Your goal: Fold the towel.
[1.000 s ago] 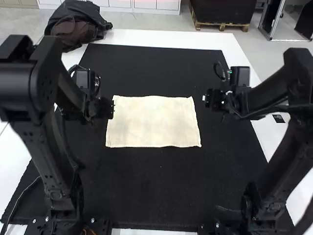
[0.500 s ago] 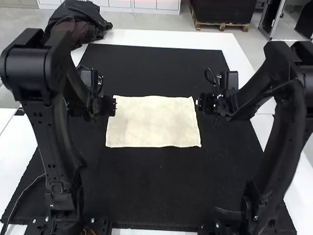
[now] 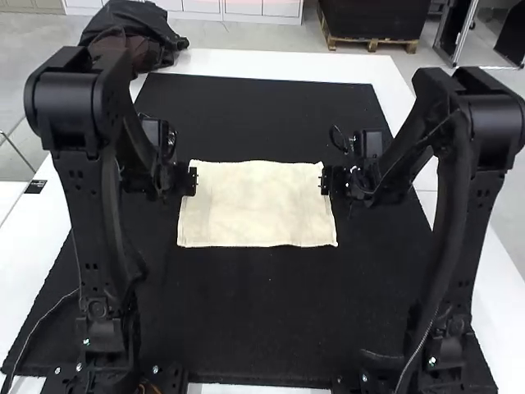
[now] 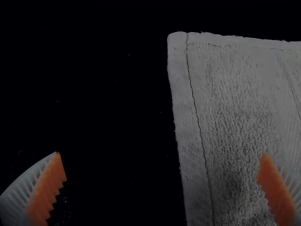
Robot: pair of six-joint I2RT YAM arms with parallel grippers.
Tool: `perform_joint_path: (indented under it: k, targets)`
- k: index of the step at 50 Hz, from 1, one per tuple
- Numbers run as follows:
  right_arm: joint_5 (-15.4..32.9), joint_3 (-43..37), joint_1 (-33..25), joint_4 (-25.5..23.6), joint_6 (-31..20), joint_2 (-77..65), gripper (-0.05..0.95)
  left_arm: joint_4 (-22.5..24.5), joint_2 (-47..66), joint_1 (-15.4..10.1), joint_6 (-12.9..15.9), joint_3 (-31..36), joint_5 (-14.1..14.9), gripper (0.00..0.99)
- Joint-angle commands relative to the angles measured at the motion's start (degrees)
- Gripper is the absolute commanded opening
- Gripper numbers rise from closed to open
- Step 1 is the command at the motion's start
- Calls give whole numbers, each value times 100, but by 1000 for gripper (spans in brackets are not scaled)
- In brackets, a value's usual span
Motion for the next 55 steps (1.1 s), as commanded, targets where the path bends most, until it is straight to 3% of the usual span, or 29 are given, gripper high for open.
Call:
perform_joint_path:
  k: [1, 46, 55]
  targets:
    - [67, 180, 82, 75, 40, 115, 907, 31, 39, 36, 59, 172, 100, 957]
    - [32, 663, 240, 312, 14, 748, 911, 75, 364, -17, 94, 410, 187, 949]
    - [6, 707, 301, 321, 14, 818, 910, 66, 452, -61, 235, 418, 179, 934]
